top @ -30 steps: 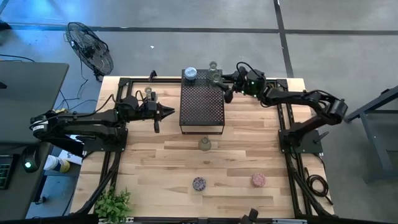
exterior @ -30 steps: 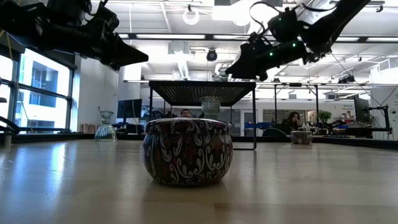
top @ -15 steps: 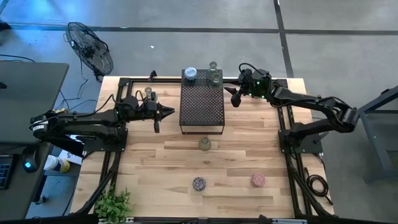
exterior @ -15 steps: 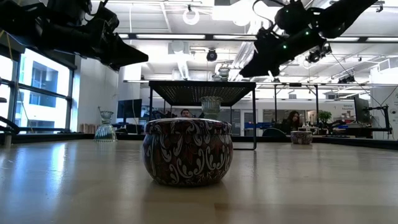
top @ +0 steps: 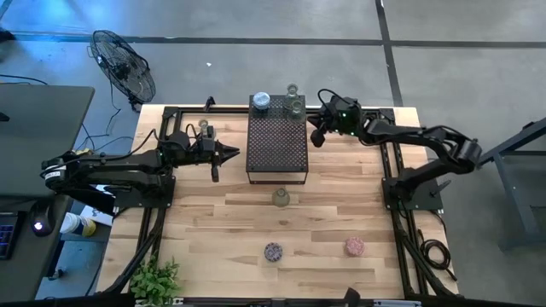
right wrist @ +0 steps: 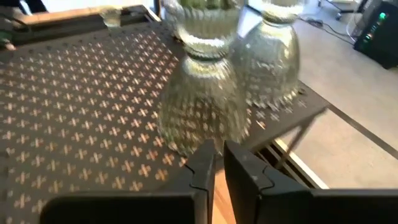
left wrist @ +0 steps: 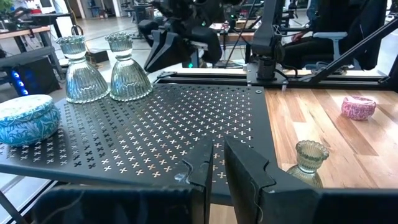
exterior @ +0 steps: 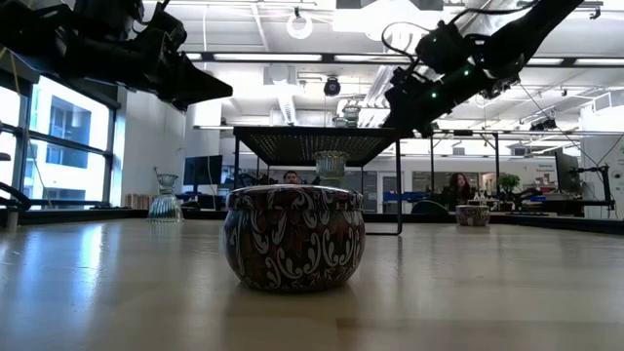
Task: Pick & Place candle stick holders
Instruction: Put the green glass candle holder on the shelf aligned with the other green glass candle holder, then put the red scented candle on the shelf aligned with the other blue scented candle
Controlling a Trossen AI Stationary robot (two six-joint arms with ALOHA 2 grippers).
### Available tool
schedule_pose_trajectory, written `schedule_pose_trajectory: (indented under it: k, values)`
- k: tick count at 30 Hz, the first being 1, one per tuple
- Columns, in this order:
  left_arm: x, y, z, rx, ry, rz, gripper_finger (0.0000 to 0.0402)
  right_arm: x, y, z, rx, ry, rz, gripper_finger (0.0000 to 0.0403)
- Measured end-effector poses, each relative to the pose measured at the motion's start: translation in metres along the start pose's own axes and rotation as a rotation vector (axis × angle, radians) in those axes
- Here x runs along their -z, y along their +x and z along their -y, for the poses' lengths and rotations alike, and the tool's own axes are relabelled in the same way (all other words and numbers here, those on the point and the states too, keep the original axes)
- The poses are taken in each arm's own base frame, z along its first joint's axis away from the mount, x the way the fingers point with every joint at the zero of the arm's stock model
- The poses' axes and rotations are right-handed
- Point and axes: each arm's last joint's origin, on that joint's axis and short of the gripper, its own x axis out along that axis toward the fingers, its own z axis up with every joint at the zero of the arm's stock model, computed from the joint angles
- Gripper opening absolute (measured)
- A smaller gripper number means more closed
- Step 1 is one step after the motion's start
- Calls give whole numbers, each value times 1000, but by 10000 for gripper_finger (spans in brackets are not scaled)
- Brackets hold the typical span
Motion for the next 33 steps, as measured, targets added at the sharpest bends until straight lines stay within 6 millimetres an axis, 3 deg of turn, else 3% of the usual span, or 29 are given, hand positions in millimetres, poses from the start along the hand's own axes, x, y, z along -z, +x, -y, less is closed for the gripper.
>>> schedule_pose_trajectory:
  k: [5, 10, 18, 22, 28, 33]
  values:
    - [0, 0, 0, 0, 0, 0, 37, 0, 11, -1, -37, 7, -1, 4]
    - [0, 0, 0, 0, 1, 0, 37, -2, 18, -4, -47, 2, 1, 8]
    - [0, 0, 0, 1, 2, 0, 37, -7, 13, -4, -48, 0, 21, 2]
    - [0, 0, 0, 1, 2, -3, 37, -11, -1, -5, -54, -16, -8, 1]
    - [4, 0, -1, -28, -6, -41, 37, -13, -46, -6, 13, -17, -144, 1]
    - [10, -1, 0, -27, -17, -102, 37, 15, -78, -8, 87, 62, -210, 0]
